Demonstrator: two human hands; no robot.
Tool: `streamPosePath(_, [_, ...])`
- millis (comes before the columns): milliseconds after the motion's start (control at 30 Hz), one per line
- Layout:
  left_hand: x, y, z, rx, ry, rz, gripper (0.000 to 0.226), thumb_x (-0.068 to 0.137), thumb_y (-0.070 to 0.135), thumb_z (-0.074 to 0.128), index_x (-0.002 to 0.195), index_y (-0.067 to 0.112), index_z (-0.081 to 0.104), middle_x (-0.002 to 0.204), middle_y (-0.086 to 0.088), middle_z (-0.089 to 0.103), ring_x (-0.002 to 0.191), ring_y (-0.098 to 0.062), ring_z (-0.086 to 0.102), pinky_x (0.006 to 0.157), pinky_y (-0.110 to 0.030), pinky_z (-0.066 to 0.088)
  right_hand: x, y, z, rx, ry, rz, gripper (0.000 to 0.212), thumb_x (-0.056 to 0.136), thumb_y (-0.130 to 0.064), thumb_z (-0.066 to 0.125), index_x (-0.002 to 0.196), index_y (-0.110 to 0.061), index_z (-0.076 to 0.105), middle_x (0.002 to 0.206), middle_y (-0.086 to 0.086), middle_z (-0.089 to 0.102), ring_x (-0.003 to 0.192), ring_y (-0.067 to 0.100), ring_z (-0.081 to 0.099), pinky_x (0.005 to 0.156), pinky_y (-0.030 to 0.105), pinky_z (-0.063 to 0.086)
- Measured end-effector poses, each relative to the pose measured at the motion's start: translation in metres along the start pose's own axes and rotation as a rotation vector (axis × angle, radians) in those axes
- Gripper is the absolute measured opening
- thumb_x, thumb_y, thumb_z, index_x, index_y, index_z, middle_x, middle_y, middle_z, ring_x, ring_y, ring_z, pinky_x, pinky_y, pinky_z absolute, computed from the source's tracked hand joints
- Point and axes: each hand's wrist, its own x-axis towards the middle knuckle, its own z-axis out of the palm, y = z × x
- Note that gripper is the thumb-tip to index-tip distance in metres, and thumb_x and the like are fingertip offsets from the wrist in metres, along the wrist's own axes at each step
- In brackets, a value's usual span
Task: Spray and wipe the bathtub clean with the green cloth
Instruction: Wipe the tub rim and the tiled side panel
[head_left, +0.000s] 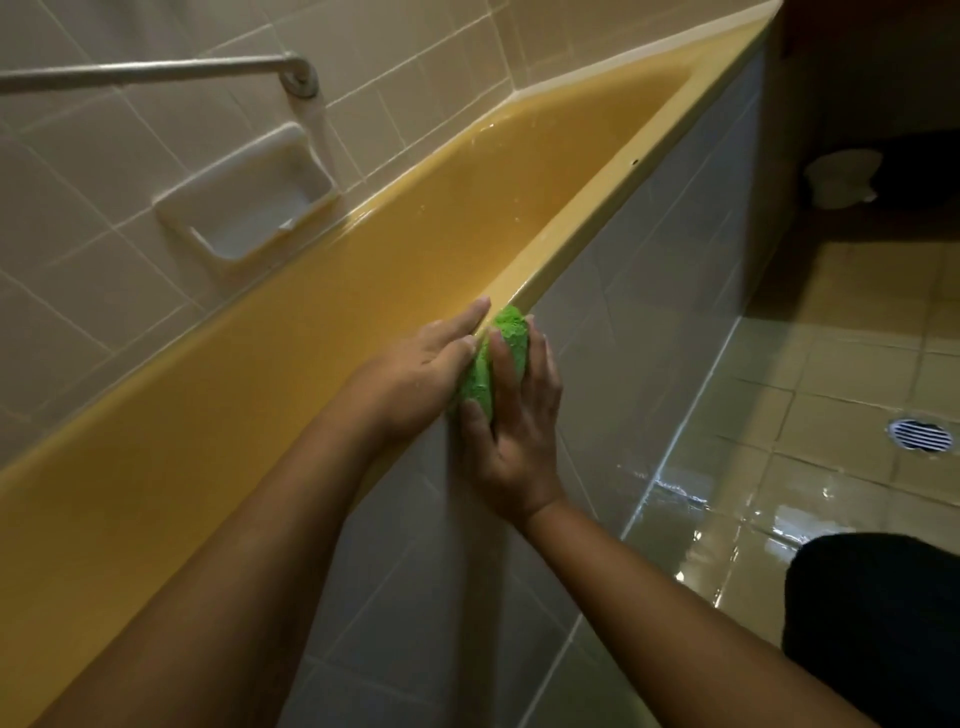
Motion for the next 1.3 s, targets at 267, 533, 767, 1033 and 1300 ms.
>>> streamPosePath(267, [0.018,0.006,0.001,0.111,-0.085,0.007,0.049,0.111,0.051,0.032,0.153,0.068,0.014,0.17,0.009,0.023,0.156,-0.012,0.019,0.126,-0.046,0.02,-0.049,0.102,0.018,0.072,0.105,0.732,0.072,0.104,-0.063,0.017,0.164,-0.022,0.021,0.171,0.014,0.017,0.158,0.033,0.013,0.127,0.044,0.01])
streamPosePath(533, [0.031,0.006,0.007,0.114,-0.026,0.064,0.051,0.107,0.053,0.038,0.152,0.068,0.02,0.161,0.025,0.03,0.145,-0.001,0.031,0.116,-0.031,0.026,-0.099,0.179,0.016,0.097,0.082,1.541,0.054,0.113,-0.031,0.025,0.162,-0.008,0.026,0.171,0.017,0.018,0.155,0.039,0.018,0.123,0.051,0.015])
streamPosePath(767, [0.044,0.011,0.009,0.181,-0.047,0.065,0.054,0.107,0.056,0.038,0.154,0.067,0.013,0.163,0.023,0.027,0.143,0.0,0.03,0.114,-0.03,0.026,-0.07,0.198,0.037,0.292,0.331,1.831,0.089,0.078,-0.061,0.017,0.151,-0.016,0.044,0.153,0.02,0.044,0.136,0.041,0.046,0.118,0.056,0.034])
streamPosePath(1033, [0.066,0.016,0.012,0.078,-0.032,0.09,0.054,0.095,0.07,0.027,0.149,0.069,0.023,0.165,0.023,0.029,0.151,0.002,0.028,0.129,-0.036,0.021,0.067,0.03,0.009,-0.006,0.336,0.647,0.063,0.105,-0.053,0.033,0.16,-0.023,0.036,0.165,0.02,0.03,0.143,0.042,0.038,0.114,0.05,0.033])
streamPosePath(1300, [0.084,0.035,0.015,0.105,-0.054,0.018,0.055,0.097,0.068,0.024,0.151,0.069,0.02,0.166,0.015,0.033,0.15,-0.01,0.033,0.122,-0.037,0.025,0.045,0.087,-0.006,0.015,0.109,0.07,0.061,0.104,-0.058,0.032,0.158,-0.029,0.03,0.17,0.015,0.02,0.157,0.037,0.016,0.126,0.048,0.014])
